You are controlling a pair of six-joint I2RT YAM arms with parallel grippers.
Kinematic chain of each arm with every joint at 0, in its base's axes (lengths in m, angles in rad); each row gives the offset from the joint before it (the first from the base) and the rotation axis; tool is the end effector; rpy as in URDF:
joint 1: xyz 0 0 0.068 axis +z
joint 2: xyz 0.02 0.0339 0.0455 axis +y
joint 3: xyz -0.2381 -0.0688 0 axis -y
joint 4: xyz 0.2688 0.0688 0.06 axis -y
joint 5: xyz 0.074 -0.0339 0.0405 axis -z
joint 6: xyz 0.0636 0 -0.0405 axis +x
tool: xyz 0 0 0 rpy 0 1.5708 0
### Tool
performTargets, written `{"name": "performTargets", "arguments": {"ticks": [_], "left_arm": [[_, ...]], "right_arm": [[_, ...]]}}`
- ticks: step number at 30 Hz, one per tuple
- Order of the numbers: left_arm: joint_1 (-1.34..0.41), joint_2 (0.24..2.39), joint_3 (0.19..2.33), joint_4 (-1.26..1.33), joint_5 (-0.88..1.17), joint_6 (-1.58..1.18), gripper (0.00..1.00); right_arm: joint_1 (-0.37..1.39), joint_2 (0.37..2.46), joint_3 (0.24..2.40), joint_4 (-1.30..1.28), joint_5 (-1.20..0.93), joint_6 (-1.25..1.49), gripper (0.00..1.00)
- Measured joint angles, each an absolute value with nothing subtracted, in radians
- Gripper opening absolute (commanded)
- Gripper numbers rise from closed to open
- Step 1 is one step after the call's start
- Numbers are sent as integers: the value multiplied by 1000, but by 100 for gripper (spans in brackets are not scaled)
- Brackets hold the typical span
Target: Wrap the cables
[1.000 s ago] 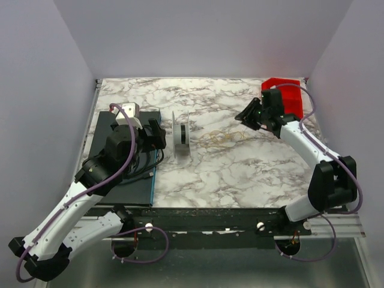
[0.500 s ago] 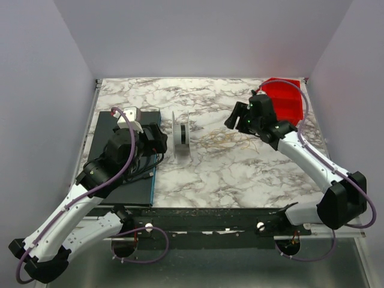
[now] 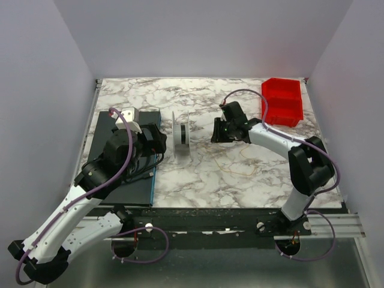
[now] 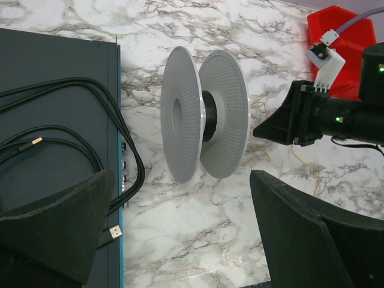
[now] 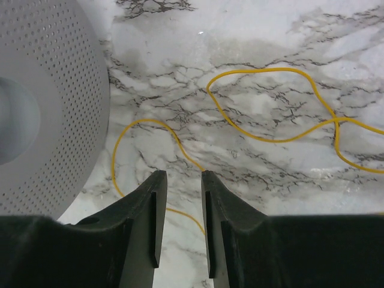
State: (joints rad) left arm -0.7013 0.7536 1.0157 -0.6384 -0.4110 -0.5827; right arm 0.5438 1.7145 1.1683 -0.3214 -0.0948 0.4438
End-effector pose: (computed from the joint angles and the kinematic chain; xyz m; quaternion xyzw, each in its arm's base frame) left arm 0.1795 -0.1183 0.3554 -0.0666 0.8149 -0.1945 0.5420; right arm 0.3424 0.2140 0.1560 -0.0632 0.9358 0.2022 0.2818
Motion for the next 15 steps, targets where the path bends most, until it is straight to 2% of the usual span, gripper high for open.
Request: {"name": "performTargets", "arguments": {"ticks": [8,15], "left_arm": [[-700,754,1022,-655,-411,-588,99],[-700,749,1024,-681,-412,-588,99]], "right_arm": [[571,1756,1207,-289,-94,437,37],[601,1607,1085,-233,-95,433,34]]}}
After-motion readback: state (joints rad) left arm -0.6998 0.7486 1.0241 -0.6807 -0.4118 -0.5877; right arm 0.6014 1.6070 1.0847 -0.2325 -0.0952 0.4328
